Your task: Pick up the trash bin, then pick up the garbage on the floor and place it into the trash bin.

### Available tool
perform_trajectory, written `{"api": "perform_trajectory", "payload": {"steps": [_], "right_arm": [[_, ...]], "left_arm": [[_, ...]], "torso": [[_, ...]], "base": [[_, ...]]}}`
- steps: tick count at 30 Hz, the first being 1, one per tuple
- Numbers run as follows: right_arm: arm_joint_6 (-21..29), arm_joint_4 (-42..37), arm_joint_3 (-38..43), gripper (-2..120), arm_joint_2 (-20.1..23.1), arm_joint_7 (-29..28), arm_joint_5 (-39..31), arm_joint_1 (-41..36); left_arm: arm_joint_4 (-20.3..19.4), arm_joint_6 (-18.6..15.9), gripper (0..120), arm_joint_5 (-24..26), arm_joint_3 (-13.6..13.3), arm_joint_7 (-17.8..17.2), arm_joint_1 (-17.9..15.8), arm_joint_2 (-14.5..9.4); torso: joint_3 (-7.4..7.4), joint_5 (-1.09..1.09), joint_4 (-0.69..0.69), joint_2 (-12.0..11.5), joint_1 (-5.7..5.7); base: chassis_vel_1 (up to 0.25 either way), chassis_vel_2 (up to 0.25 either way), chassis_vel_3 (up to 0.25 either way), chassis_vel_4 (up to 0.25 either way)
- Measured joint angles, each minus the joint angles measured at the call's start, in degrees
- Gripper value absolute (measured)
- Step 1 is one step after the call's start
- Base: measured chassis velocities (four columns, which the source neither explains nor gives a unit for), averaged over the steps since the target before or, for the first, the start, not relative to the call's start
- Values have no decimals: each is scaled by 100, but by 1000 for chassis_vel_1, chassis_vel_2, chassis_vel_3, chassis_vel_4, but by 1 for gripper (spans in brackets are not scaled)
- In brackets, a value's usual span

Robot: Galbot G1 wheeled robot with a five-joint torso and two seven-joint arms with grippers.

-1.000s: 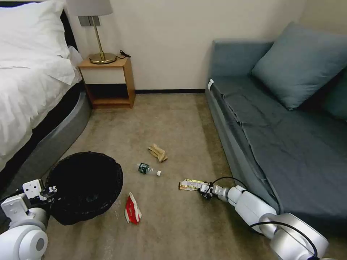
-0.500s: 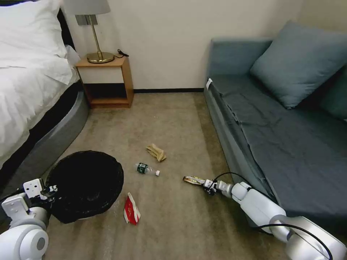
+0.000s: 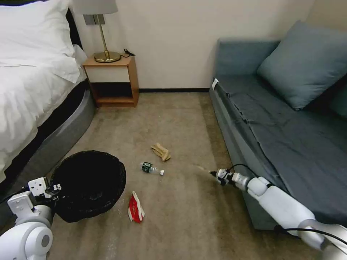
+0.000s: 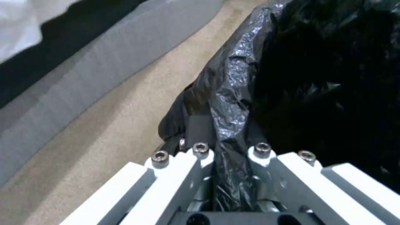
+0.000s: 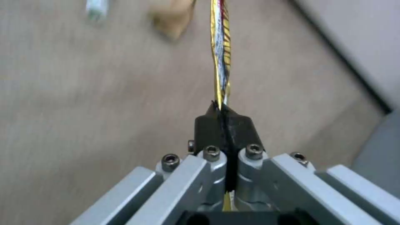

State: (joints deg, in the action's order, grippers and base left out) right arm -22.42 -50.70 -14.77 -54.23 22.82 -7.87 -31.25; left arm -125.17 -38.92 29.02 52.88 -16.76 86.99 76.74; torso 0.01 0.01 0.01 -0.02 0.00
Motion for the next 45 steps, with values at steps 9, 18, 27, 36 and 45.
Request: {"api": "perform_trajectory", "payload": {"steps": [9,18,27,36,45], "right_arm": [[551,-2890,166,0,596,-271,-1546,-277],[1052,-4894,-1422,0,198,-1680,-2777,195],[1264,-4987,-2676,0,-783,-2611,-3104,719],[1265,-4142,-3761,0,-1769,-2872,-3077,1209],[1156,-3428,-3980,4,-1743,-2854,-2684,1263]], "left_arm": [[54,-7,4,-11,-246,2,-150,-9],[-12,-26,4,-44,-386,-24,-172,3],[-53,-27,4,-56,-369,-23,-149,11],[-125,-27,4,-53,-352,-21,-141,60],[-303,-24,4,-21,-329,-14,-103,80]], "torso": [[-2,-14,-15,3,0],[-2,-4,-2,3,0],[-1,-3,-2,3,0],[0,-3,0,2,0],[0,-2,-2,2,0]], "base": [[-13,-21,-7,-9],[0,0,0,0],[0,0,0,0],[0,0,0,0],[0,0,0,0]]}}
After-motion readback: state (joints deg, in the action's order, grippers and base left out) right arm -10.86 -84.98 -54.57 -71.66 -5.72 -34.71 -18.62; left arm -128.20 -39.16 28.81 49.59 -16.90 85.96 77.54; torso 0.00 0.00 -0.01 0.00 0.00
